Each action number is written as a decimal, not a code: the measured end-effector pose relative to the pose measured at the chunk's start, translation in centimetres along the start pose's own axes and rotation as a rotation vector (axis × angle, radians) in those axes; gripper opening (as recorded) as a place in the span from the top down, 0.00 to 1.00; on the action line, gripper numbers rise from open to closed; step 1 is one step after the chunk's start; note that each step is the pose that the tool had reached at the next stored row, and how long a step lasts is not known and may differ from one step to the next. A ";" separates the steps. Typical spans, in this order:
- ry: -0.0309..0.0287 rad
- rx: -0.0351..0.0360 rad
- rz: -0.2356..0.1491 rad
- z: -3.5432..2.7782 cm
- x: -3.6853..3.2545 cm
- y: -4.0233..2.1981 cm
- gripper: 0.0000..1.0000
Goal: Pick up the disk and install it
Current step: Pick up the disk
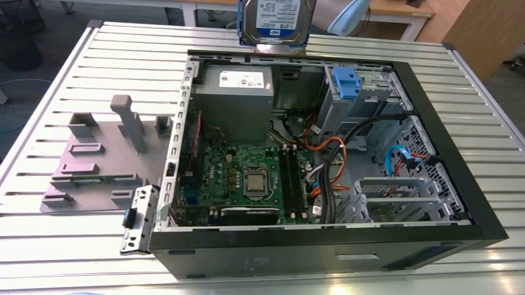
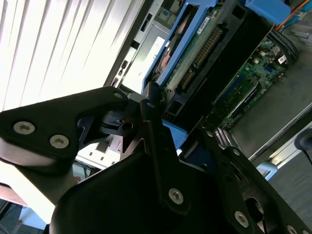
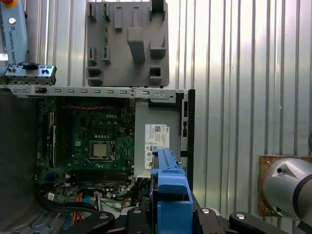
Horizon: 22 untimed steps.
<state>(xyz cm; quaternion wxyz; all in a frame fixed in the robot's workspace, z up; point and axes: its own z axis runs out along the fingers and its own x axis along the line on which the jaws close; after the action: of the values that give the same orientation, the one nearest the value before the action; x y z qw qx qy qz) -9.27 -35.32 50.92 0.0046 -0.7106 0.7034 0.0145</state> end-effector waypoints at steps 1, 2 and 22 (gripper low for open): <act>0.0001 -0.0001 0.000 0.01 0.00 -0.03 0.64; 0.0000 0.0000 0.000 0.03 0.00 -0.06 0.64; 0.0000 -0.0001 0.000 0.20 0.38 -0.23 0.64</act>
<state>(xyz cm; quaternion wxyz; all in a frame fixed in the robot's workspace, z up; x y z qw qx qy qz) -9.04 -35.68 50.71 0.0046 -0.7106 0.7035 0.0145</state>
